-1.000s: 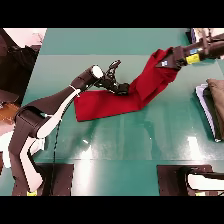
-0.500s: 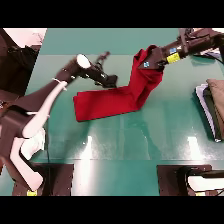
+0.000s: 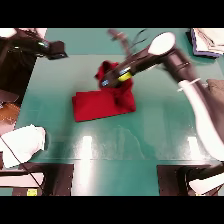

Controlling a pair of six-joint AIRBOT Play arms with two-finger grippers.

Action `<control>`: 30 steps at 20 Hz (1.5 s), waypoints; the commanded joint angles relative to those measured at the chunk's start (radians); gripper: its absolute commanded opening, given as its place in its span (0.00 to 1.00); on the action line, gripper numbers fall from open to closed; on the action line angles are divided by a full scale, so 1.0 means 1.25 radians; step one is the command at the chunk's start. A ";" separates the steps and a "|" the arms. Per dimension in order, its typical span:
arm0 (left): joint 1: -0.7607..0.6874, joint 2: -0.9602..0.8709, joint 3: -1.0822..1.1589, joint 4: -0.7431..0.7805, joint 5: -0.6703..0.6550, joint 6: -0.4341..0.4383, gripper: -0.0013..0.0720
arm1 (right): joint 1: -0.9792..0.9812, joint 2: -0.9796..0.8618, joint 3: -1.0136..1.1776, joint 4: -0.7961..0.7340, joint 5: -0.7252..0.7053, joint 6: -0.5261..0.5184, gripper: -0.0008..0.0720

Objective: Fold the shirts.

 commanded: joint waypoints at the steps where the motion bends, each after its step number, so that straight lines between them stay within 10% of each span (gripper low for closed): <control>1: 0.059 0.068 0.000 0.020 -0.037 0.005 0.05 | 0.135 -0.100 0.050 -0.001 -0.136 -0.063 0.66; 2: 0.059 0.071 0.000 0.025 -0.051 0.006 0.05 | 0.150 -0.120 0.089 -0.004 -0.139 -0.063 0.89; 3: 0.059 0.071 0.000 0.037 -0.072 0.006 0.05 | 0.153 -0.130 0.132 -0.019 -0.135 -0.063 0.90; 9: 0.057 0.071 -0.001 0.035 -0.123 0.044 0.05 | -0.033 0.019 -0.023 -0.214 -0.019 0.004 0.90; 18: 0.056 0.070 -0.002 0.031 -0.114 0.047 0.05 | -0.402 0.033 -0.363 -0.093 0.039 0.008 0.91; 28: 0.056 0.070 -0.002 0.031 -0.114 0.048 0.05 | -0.244 -0.209 -0.202 0.103 0.087 -0.003 0.89; 30: 0.056 0.070 -0.002 0.031 -0.114 0.048 0.05 | -0.199 -0.222 -0.176 0.102 0.070 -0.019 0.70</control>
